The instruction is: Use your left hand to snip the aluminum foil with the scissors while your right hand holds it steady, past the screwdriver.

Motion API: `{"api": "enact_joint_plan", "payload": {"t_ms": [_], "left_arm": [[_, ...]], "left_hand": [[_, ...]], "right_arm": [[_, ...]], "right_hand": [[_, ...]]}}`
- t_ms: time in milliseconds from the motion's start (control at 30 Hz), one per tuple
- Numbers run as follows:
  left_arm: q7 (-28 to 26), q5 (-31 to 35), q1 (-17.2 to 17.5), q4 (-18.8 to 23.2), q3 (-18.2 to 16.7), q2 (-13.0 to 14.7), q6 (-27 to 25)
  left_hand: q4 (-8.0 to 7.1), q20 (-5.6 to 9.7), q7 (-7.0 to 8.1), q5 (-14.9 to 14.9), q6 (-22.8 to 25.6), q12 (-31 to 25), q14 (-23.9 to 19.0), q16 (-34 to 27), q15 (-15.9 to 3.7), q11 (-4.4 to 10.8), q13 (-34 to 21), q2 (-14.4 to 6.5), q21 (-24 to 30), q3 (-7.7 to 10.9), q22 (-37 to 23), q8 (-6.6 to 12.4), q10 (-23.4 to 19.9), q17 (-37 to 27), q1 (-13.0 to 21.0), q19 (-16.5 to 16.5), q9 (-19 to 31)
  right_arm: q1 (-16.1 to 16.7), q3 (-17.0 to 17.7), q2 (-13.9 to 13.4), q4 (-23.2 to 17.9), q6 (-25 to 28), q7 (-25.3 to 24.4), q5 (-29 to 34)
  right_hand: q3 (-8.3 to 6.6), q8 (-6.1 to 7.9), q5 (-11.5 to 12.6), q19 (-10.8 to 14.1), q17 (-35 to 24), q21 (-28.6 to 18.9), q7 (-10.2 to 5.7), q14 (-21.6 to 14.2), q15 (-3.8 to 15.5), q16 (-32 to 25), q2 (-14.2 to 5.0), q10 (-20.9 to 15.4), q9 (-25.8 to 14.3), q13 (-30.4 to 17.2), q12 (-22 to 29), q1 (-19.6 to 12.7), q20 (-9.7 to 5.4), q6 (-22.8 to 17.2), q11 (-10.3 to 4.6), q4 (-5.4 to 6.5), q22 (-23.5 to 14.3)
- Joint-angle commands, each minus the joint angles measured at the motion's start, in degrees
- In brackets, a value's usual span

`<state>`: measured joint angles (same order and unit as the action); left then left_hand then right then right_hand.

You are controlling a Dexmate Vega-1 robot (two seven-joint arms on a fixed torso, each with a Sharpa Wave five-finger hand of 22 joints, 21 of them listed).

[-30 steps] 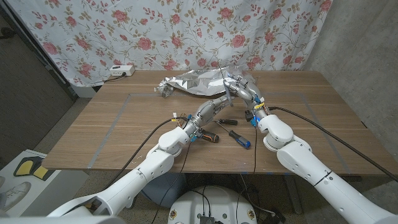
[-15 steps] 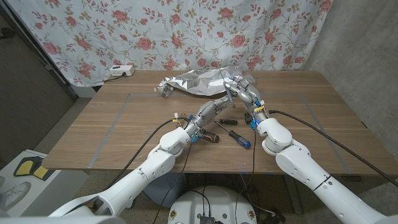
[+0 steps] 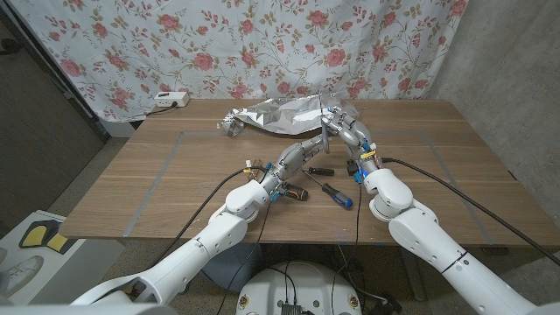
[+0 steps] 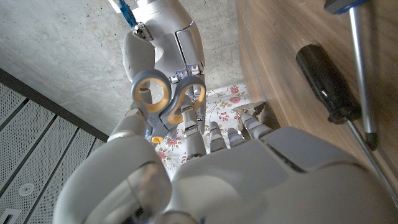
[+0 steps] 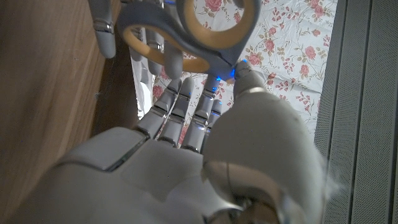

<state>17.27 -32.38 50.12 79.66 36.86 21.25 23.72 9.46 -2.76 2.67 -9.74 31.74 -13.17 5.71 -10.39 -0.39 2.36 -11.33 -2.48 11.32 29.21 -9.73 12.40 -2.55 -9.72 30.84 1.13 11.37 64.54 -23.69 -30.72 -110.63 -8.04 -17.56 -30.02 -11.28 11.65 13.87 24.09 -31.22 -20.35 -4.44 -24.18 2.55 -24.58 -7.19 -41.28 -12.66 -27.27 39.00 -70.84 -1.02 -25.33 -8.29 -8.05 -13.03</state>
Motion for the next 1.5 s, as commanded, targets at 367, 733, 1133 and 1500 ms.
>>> {"api": "enact_joint_plan", "payload": {"t_ms": [367, 733, 1133, 1500], "left_arm": [[0.39, 0.39, -0.86, -1.46, 0.72, -1.19, 0.15], [0.95, 0.23, -1.1, -2.14, 1.04, -1.83, 0.36], [1.26, -0.04, -0.96, -2.49, 1.13, -2.03, 0.33], [0.39, -0.17, -0.41, -2.49, 0.97, -2.47, 0.42]], "left_hand": [[0.11, -0.55, -0.12, -0.41, 0.45, -0.08, -0.33, -0.15, 0.16, -0.08, -0.11, -0.68, -0.13, 0.22, -0.26, 0.04, -0.55, -0.21, 1.88, 0.57, 0.31], [0.14, -0.48, -0.21, -0.4, 0.57, -0.05, -0.42, -0.15, 0.19, -0.06, -0.11, -1.01, -0.08, 0.28, -0.26, 0.01, -0.57, -0.21, 2.43, 0.79, 0.34], [0.12, -0.4, -0.29, -0.31, 0.66, -0.02, -0.43, -0.11, 0.21, -0.01, -0.11, -1.11, -0.13, 0.17, -0.27, -0.06, -0.57, -0.21, 2.81, 0.77, 0.35], [0.05, -0.57, -0.36, -0.22, 0.98, -0.06, -0.71, -0.18, 0.25, -0.13, -0.12, -1.21, -0.13, 0.0, -0.28, -0.05, -0.75, -0.21, 3.11, 0.83, 0.37]], "right_arm": [[1.13, -0.99, 0.72, -1.6, 0.38, -2.23, 2.41], [1.68, -1.1, 2.23, -1.44, 0.1, -4.96, 4.15], [2.37, 0.71, 2.84, -1.28, -0.6, -6.94, 4.55], [3.11, 1.42, 3.68, -1.04, -1.44, -7.91, 4.66]], "right_hand": [[0.22, 0.37, 0.27, -0.78, -0.42, -0.29, -0.73, -0.26, 10.52, -0.11, -1.95, -4.18, -0.24, 0.01, 0.35, -1.83, -0.02, -0.88, -3.94, -0.04, -0.07], [0.31, 0.5, 0.3, -0.84, -0.62, -0.45, -0.88, -0.28, 10.49, -0.12, -1.92, -4.35, -0.3, 0.07, 0.53, -1.92, 0.18, -1.39, -3.95, -0.06, 0.01], [0.36, 0.44, 0.33, -1.09, -0.87, -0.52, -0.98, -0.38, 10.56, -0.2, -1.96, -4.27, -0.37, 0.02, 0.68, -2.08, 0.13, -1.42, -3.9, -0.09, 0.09], [0.31, 0.37, 0.43, -1.33, -1.08, -0.58, -0.98, -0.52, 10.66, -0.25, -2.12, -4.24, -0.44, -0.04, 0.87, -2.31, 0.11, -1.41, -3.89, -0.13, 0.15]]}}
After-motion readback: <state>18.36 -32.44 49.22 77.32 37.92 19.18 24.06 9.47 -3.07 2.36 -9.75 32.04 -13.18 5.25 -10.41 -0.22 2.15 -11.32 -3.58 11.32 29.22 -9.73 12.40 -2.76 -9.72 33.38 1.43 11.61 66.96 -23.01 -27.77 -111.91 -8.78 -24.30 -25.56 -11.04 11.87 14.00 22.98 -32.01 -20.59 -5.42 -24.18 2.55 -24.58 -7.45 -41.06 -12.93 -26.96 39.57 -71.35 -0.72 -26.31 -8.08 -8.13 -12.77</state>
